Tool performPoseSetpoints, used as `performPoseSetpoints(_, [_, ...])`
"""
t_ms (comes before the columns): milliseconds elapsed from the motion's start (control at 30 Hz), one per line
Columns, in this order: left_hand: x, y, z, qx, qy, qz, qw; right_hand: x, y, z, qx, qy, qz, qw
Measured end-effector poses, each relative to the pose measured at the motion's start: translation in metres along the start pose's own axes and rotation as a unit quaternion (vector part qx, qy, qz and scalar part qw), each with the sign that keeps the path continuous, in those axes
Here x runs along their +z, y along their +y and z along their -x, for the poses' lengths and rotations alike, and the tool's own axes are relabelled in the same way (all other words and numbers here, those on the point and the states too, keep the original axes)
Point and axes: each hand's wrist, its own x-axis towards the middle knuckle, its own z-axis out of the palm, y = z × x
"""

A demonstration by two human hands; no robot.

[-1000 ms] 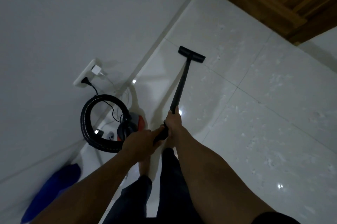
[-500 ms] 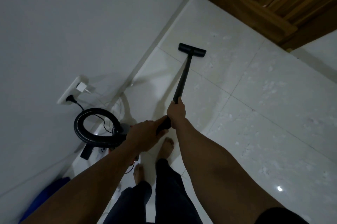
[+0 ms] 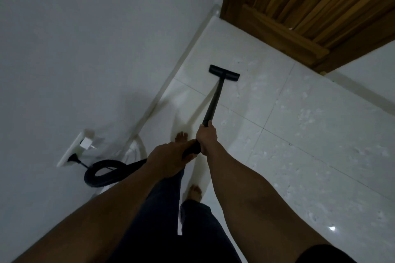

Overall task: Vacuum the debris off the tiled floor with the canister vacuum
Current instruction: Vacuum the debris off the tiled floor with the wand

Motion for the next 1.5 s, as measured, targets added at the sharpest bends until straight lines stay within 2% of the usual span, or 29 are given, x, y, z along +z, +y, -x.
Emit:
performPoseSetpoints(300, [-0.059, -0.046, -0.107, 0.023, -0.008, 0.027, 0.999, 0.021, -0.100, -0.065, -0.001, 0.037, 0.007, 0.999])
performPoseSetpoints(400, [-0.077, -0.058, -0.141, 0.022, -0.018, 0.079, 0.996, 0.024, -0.133, -0.087, 0.005, 0.043, 0.018, 0.999])
performPoseSetpoints(700, [-0.103, -0.083, -0.211, 0.030, -0.002, 0.109, 0.994, 0.032, -0.197, -0.136, -0.026, 0.046, 0.029, 0.998])
performPoseSetpoints(867, [-0.117, -0.108, -0.231, 0.076, 0.020, 0.090, 0.993, 0.043, -0.220, -0.146, -0.017, 0.074, -0.040, 0.996])
performPoseSetpoints(1067, [-0.128, -0.117, -0.240, 0.105, 0.043, 0.077, 0.991, 0.045, -0.230, -0.148, 0.013, 0.084, -0.074, 0.994])
performPoseSetpoints(1267, [-0.127, -0.115, -0.246, 0.105, 0.043, 0.066, 0.991, 0.043, -0.231, -0.156, 0.017, 0.077, -0.050, 0.996])
performPoseSetpoints(1400, [-0.132, -0.120, -0.261, 0.112, 0.079, 0.080, 0.987, 0.050, -0.247, -0.175, -0.009, 0.066, -0.021, 0.998])
performPoseSetpoints(1500, [-0.148, -0.116, -0.276, 0.088, 0.080, 0.133, 0.984, 0.054, -0.266, -0.194, -0.022, 0.059, 0.003, 0.998])
